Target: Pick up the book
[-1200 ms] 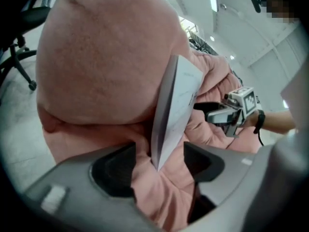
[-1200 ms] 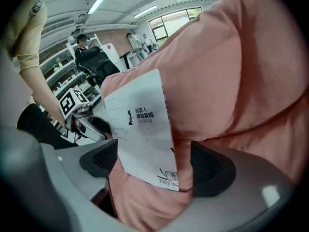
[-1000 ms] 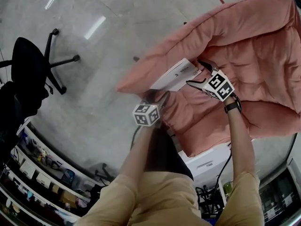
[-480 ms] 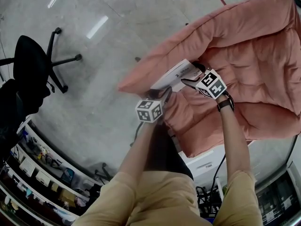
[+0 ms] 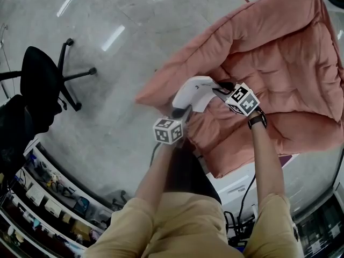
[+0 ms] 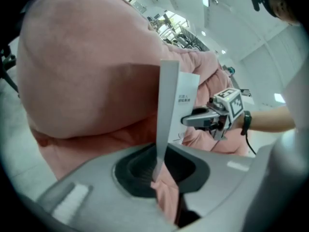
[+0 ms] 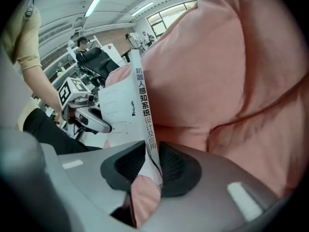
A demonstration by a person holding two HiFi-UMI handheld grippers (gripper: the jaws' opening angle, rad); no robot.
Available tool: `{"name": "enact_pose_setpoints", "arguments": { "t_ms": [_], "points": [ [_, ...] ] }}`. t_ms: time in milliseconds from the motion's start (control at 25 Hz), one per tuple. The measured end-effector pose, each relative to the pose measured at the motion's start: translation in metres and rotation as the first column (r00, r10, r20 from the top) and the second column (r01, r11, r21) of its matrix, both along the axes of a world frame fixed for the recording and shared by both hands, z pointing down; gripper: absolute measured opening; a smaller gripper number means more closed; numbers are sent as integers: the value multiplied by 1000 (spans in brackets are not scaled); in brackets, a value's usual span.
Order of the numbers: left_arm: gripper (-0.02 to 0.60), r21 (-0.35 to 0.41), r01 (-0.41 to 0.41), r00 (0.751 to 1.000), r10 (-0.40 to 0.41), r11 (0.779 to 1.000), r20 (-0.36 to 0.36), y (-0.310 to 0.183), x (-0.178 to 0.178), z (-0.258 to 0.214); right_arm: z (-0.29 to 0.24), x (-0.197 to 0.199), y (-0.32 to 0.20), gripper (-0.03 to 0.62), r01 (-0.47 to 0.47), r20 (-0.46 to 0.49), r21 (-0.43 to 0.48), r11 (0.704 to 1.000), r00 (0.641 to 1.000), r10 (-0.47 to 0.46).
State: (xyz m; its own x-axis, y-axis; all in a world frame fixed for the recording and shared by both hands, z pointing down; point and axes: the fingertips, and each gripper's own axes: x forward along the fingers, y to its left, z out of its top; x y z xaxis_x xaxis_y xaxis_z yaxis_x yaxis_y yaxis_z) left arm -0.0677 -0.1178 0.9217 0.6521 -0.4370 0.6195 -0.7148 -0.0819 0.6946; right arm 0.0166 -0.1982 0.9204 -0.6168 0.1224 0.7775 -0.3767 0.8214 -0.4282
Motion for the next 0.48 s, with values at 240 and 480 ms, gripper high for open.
{"name": "enact_pose_setpoints", "arguments": {
  "t_ms": [240,480],
  "points": [
    [41,40,-52,998,54,998,-31,1,-7,-39,-27,17,41,51,-169,51,-84,982,984,173],
    [41,102,-189,981,193,977,-30,-3,-7,-95,-77,28,73,49,-442,125,-126,888,881,456]
  ]
}}
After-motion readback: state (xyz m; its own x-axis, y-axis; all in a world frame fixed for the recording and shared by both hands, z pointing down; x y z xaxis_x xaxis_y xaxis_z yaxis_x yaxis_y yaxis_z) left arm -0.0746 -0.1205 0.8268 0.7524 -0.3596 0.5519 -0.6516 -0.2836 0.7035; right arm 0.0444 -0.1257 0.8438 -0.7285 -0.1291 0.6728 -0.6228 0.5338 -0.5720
